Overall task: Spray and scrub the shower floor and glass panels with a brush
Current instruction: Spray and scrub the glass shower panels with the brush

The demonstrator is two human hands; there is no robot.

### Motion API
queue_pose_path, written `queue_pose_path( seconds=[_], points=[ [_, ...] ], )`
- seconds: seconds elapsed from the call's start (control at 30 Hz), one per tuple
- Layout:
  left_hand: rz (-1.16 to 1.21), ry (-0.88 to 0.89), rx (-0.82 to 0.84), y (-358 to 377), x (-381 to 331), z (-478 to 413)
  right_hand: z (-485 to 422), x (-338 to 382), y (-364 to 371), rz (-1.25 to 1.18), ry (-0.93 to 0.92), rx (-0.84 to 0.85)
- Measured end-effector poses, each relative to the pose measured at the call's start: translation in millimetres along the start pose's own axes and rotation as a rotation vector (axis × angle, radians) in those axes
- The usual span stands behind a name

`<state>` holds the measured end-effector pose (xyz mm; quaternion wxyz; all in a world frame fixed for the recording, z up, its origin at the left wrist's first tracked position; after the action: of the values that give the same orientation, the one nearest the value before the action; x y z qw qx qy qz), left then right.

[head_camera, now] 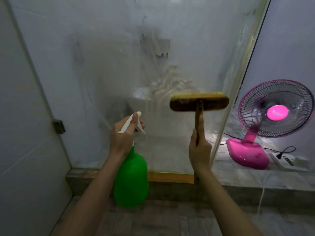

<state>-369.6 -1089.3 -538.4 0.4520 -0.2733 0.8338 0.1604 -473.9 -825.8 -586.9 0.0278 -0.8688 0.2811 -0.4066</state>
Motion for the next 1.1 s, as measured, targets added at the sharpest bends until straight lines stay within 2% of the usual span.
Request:
queue_pose_path(
  seconds=[0.07, 0.13, 0.27, 0.4, 0.57, 0.73, 0.87, 1.0, 1.1],
  points=[
    [-0.009, -0.007, 0.002, -2, 6, 3, 50, -34, 8, 0.023, 0.053, 0.113],
    [-0.014, -0.022, -0.002, -4, 13, 6, 61, -33, 18, 0.030, 0.043, 0.161],
    [-0.019, -0.056, 0.020, -4, 23, 7, 9, 28, 20, 0.093, -0.165, 0.103],
    [0.011, -0.068, 0.064, 7, 27, 10, 8, 32, 17, 0.178, -0.254, 0.119],
    [-0.011, -0.005, 0.020, 1, 15, 0, 16, 21, 19, 0.242, -0.279, 0.164],
    [0.039, -0.023, -0.010, -10, 9, -9, 17, 22, 17, 0.271, -0.248, 0.171],
    [0.028, 0.009, -0.014, -29, 0, -21, 20, 64, 40, 0.267, -0.231, 0.177],
    [0.016, 0.021, 0.013, -50, -1, -35, 9, 118, 74, 0.342, -0.330, 0.191],
    [0.041, 0.020, -0.017, -75, 3, -43, 22, 80, 64, 0.396, -0.303, 0.283]
  ],
)
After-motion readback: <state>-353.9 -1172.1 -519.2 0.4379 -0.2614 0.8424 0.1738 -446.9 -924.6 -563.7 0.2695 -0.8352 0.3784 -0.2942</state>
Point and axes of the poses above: each hand's wrist, its own z-axis away from the middle knuckle, its own y-axis out of the palm, x = y × z, the point moved 10 cm from there along -z, towards the middle knuckle, and after that the axes turned 9 degrees about y, right-handed, at the moved point
